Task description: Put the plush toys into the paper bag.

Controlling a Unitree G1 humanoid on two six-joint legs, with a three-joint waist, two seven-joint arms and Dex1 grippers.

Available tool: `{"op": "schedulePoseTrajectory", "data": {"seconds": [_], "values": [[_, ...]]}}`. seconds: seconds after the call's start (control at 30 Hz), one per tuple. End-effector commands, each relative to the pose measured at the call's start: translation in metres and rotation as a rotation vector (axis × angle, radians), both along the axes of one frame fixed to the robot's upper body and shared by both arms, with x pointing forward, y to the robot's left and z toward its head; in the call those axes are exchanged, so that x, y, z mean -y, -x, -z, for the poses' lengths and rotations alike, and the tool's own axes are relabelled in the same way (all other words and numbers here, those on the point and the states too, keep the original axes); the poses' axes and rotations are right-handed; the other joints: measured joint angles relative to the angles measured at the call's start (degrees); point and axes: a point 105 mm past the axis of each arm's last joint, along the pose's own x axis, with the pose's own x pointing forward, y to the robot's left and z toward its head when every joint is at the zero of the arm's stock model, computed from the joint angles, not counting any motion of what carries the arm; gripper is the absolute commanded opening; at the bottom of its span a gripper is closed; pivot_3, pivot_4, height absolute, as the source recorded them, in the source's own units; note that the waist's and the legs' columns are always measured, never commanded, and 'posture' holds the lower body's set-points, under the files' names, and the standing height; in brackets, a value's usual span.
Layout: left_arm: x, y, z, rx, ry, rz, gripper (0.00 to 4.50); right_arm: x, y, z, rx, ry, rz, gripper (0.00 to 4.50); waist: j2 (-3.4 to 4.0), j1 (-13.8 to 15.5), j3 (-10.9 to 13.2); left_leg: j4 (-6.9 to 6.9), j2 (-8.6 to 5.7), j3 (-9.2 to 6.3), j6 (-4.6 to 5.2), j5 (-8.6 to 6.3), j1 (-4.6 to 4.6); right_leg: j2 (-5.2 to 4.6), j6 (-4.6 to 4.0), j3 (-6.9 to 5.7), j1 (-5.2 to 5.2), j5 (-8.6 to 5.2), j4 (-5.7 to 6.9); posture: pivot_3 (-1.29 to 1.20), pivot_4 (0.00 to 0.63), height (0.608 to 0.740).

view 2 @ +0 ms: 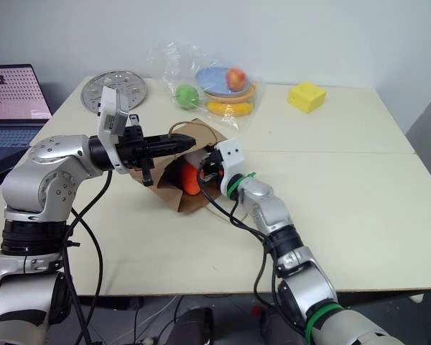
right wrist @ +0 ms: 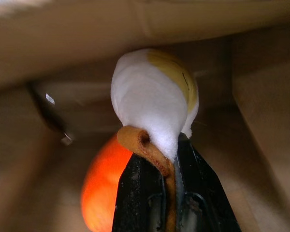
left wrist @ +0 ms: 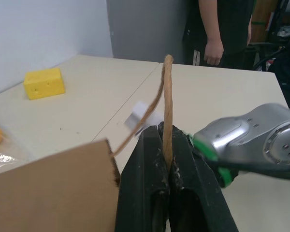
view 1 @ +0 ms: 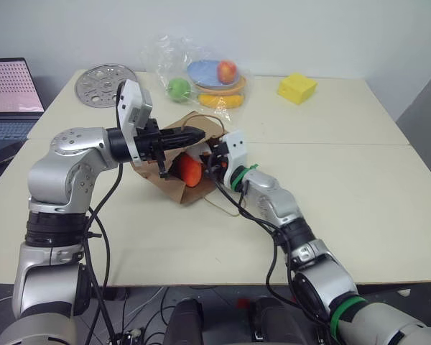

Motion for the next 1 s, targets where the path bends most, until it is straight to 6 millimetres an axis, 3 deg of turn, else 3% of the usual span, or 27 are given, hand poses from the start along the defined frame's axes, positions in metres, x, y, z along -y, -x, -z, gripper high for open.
{"op": "schedulePoseTrajectory", "data": {"seconds": [0.03,0.13,0.23,0.4,0.57,0.87,1.0], "values": [[0.0,0.005,-0.012,0.046,0.008,0.008,0.0,0.006,-0.009,0.004,0.011,0.019,0.052,0.02,0.0,0.1,0.0,0.0,-0.01,0.0,0.0,0.0,0.0,-0.01,0.0,0.0,0.0,0.0,0.0,0.0,0.15,0.74],[-0.001,0.005,-0.012,0.046,0.007,0.004,0.0,0.009,-0.01,0.005,0.029,0.033,0.055,0.02,0.0,0.0,0.0,0.01,-0.02,0.06,0.0,0.0,0.0,-0.04,0.0,0.06,0.0,0.0,-0.02,0.0,0.15,0.74],[-0.002,0.005,-0.011,0.049,0.006,-0.004,0.0,0.011,-0.006,0.003,0.049,0.033,0.021,0.78,0.01,-0.2,0.0,0.01,0.01,0.04,0.0,0.0,0.01,-0.02,0.0,0.04,0.0,0.0,0.01,0.0,0.15,0.74],[-0.001,0.004,-0.01,0.048,0.01,-0.004,0.0,0.015,0.007,-0.005,0.09,0.023,-0.033,2.54,0.01,-0.1,0.0,-0.05,0.01,-0.04,0.0,0.0,0.0,0.0,0.0,-0.02,-0.01,0.0,0.02,0.0,0.15,0.74],[0.0,0.002,-0.009,0.046,0.012,-0.005,0.0,0.023,0.031,-0.028,0.128,-0.003,-0.105,4.36,0.01,0.0,0.0,-0.06,0.01,-0.04,-0.01,0.0,0.0,-0.01,0.0,-0.02,-0.01,0.0,0.01,0.0,0.15,0.74],[0.002,0.001,-0.008,0.049,0.019,-0.002,0.0,0.054,0.079,-0.04,0.103,0.034,-0.183,4.44,0.01,0.2,0.0,-0.03,0.0,-0.04,-0.01,0.0,0.0,-0.02,0.0,-0.02,0.01,0.0,0.0,0.0,0.15,0.74],[0.003,0.001,-0.007,0.045,0.018,0.001,0.0,0.057,0.099,-0.02,0.031,0.116,-0.29,4.44,0.01,0.2,0.0,0.01,0.0,-0.02,-0.01,0.0,0.01,-0.02,0.0,-0.01,0.02,-0.01,-0.01,0.0,0.15,0.74]]}}
